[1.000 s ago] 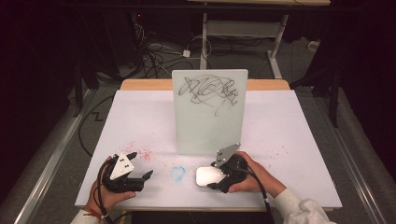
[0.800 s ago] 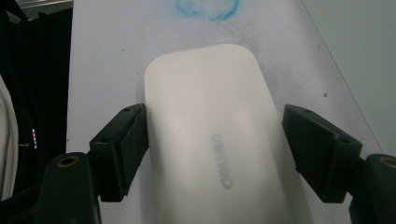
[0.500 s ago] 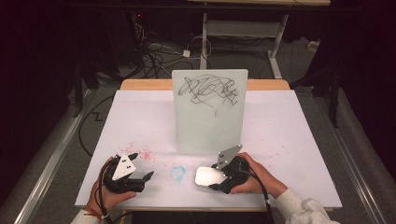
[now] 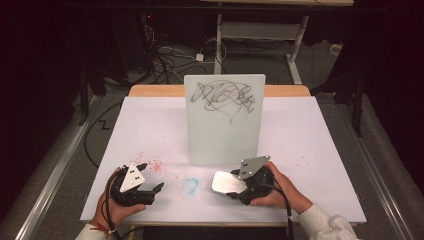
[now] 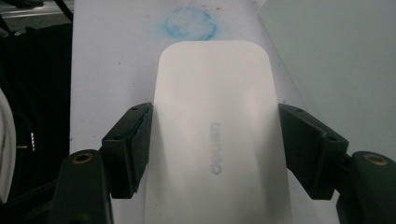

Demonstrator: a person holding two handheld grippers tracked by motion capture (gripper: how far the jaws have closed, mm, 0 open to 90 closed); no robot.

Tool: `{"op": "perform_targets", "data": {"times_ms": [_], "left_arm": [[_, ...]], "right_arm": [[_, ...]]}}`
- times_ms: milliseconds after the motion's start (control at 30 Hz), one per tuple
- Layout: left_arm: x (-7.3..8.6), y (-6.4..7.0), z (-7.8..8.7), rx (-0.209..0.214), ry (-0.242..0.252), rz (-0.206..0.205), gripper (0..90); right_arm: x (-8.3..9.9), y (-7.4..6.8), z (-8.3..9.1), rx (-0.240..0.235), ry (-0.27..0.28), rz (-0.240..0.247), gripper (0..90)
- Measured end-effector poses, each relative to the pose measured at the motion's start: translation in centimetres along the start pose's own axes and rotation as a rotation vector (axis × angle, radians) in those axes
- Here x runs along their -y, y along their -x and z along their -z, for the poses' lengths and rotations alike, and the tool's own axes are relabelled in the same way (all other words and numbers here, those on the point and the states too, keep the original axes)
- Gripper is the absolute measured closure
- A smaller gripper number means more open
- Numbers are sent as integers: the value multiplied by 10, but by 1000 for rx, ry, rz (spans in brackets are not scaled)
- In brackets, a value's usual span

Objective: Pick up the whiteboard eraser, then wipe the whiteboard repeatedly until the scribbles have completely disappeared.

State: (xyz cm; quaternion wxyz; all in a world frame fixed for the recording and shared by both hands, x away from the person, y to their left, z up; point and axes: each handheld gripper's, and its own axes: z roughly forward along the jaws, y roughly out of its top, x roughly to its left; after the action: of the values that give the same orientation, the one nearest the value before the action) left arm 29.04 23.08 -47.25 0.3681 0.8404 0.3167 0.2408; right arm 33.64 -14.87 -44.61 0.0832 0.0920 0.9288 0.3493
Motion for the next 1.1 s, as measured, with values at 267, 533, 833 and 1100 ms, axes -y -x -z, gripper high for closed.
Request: {"op": "perform_targets", "data": {"times_ms": [267,533,833,1100], "left_arm": [[-1,-2,-2,8,2,-3,169],[-2,-2,-3,10,4,-4,171],[-2,-2,-5,11,-1,-10,175],[-3,0,-5,18,-1,-19,175]], "right_arm": [[3,3,13,80,51,-33,311],[4,6,29,199,127,-59,311],[4,11,41,314,175,-62,311],[1,17,56,438,212,-57,311]]}}
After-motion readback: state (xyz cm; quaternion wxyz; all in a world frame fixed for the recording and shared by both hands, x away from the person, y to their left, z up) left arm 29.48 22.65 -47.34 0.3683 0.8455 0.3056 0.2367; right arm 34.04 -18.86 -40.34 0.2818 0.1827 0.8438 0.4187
